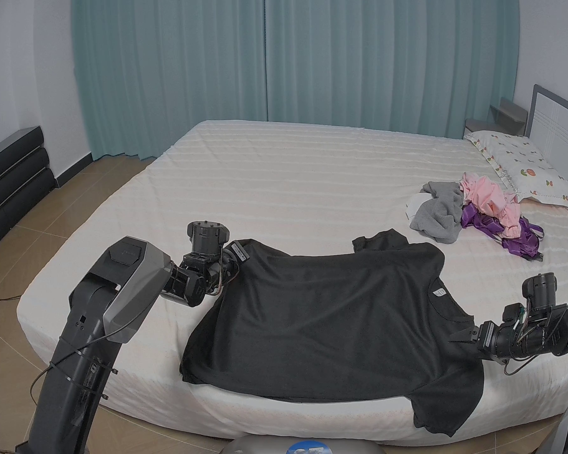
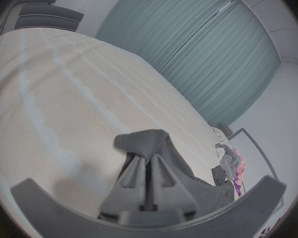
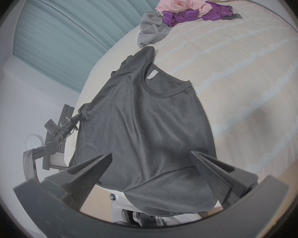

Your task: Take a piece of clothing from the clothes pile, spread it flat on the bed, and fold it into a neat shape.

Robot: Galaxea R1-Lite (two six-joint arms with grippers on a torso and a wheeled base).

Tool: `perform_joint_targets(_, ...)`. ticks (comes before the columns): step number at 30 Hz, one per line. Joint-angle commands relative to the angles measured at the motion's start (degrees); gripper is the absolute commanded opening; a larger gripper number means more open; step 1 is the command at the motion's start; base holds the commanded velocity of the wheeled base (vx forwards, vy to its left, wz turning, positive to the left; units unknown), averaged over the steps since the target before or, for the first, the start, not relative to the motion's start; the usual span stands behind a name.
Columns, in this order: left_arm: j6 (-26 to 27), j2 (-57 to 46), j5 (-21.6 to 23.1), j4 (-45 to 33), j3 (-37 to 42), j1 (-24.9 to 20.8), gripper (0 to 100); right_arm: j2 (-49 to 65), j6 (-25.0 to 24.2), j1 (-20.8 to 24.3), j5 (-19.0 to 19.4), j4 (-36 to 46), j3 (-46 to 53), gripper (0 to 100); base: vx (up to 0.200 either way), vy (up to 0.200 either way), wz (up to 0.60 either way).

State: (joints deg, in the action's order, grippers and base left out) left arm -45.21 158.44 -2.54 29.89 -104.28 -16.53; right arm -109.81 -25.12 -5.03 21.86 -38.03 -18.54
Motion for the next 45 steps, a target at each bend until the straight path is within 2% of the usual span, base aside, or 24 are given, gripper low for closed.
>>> perform_joint_targets(1,0.0,0.1,-0.5,0.0,-1.3,0.1,0,-0.2,0.0,0.2,-0.1,-0.1,0.1,100,0.000,0.000,0.00)
perform_joint_targets(6,0.6,-0.7,-2.2,0.0,-1.5,0.3,0,-0.2,-0.1,0.1,-0.1,-1.4,-0.2,100,0.000,0.000,0.00)
perform_joint_targets(11,4.8,-3.1,-2.4,-0.3,-1.5,0.4,0,-2.0,-0.5,0.3,-0.1,-5.9,-1.2,100,0.000,0.000,0.00)
perform_joint_targets(12,7.2,-3.4,-2.4,-0.3,-1.5,0.4,0,-3.9,-1.0,1.4,-0.4,-8.3,-3.7,100,0.000,0.000,0.00)
perform_joint_targets(16,9.1,-3.4,-2.5,-0.2,-1.6,0.1,0,-6.9,-3.1,3.1,-1.2,-9.3,-10.0,100,0.000,0.000,0.00)
perform_joint_targets(23,9.1,-3.2,-3.4,-0.2,-1.5,0.0,0,-16.1,-4.2,8.2,-7.1,-7.1,-28.3,100,0.000,0.000,0.00)
perform_joint_targets(26,9.1,-3.2,-3.4,-0.1,-1.4,0.0,0,-21.8,-4.4,9.7,-9.0,-1.9,-38.6,100,0.000,0.000,0.00)
perform_joint_targets(29,9.0,-3.3,-3.5,-0.1,-1.1,0.0,0,-24.4,-4.4,9.8,-10.1,0.9,-43.5,100,0.000,0.000,0.00)
perform_joint_targets(30,9.0,-3.3,-4.1,-0.1,-0.8,0.0,0,-27.6,-4.4,9.8,-11.7,3.9,-49.2,100,0.000,0.000,0.00)
perform_joint_targets(35,8.8,-3.5,-4.8,-0.2,-0.6,0.1,0,-33.4,-4.5,9.0,-15.2,7.4,-59.1,100,0.000,0.000,0.00)
perform_joint_targets(45,8.7,-3.5,-4.8,-0.2,-0.4,0.1,0,-36.9,-6.8,7.5,-16.7,10.8,-69.0,100,0.000,0.000,0.00)
